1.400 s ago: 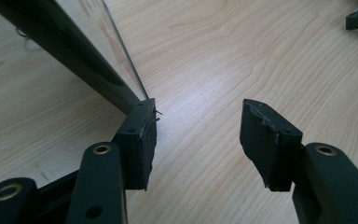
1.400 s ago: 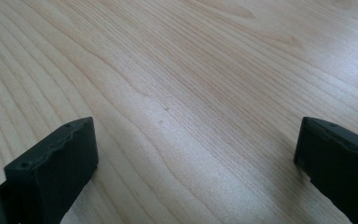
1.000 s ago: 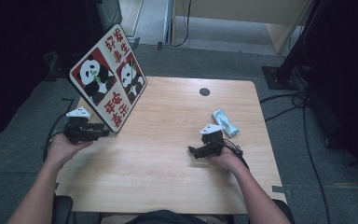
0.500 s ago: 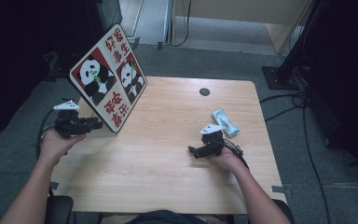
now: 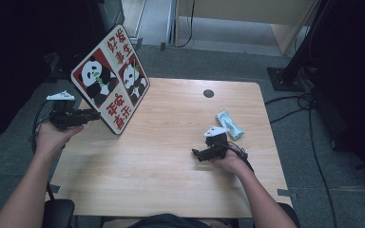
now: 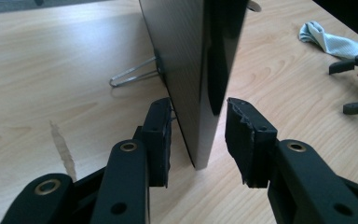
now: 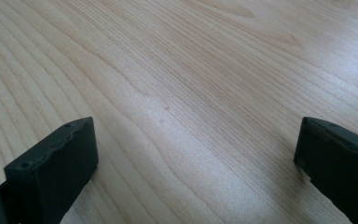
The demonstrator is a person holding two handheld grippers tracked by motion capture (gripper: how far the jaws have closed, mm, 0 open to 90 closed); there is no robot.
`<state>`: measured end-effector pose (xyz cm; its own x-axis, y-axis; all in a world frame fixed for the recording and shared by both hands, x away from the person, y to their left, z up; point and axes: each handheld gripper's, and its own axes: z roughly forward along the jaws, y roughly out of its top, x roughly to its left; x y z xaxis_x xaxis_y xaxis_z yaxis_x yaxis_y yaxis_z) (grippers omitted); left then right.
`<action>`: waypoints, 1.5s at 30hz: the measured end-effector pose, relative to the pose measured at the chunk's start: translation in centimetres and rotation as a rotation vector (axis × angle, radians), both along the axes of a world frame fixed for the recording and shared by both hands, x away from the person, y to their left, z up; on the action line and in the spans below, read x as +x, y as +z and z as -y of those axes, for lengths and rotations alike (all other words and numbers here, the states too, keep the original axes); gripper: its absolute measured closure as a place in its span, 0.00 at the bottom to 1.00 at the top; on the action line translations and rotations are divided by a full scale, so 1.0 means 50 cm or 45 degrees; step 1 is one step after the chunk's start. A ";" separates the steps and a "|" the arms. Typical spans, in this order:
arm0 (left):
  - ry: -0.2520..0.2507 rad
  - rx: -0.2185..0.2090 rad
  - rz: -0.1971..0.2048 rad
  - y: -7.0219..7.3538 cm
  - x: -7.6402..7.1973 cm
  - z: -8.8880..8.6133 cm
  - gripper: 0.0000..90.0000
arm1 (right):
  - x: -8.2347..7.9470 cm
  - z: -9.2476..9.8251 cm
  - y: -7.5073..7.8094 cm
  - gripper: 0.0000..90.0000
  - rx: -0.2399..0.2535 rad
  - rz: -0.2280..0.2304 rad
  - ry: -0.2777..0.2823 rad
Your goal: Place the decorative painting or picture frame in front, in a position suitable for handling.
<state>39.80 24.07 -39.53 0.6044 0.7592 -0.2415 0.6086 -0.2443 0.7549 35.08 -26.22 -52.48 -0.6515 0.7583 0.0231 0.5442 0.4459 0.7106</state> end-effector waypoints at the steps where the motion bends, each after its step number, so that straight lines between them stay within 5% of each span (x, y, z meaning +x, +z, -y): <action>1: 0.002 0.000 0.002 0.004 0.002 0.000 0.69 | 0.000 0.000 0.000 0.00 0.000 0.000 0.000; 22: 0.050 -0.048 0.068 0.104 0.048 0.006 0.71 | 0.000 0.000 0.000 0.00 0.000 -0.002 -0.003; 32: 0.071 0.003 0.105 0.179 0.085 0.006 0.71 | 0.000 0.000 0.000 0.00 -0.002 -0.004 -0.001; 45: 0.069 0.153 0.091 0.243 0.145 0.034 0.70 | 0.000 0.000 0.000 0.00 -0.001 -0.004 -0.001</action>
<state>47.04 22.39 -27.36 0.5741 0.8120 -0.1047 0.5688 -0.3036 0.7643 35.06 -26.22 -52.46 -0.6508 0.7589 0.0246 0.5468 0.4459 0.7086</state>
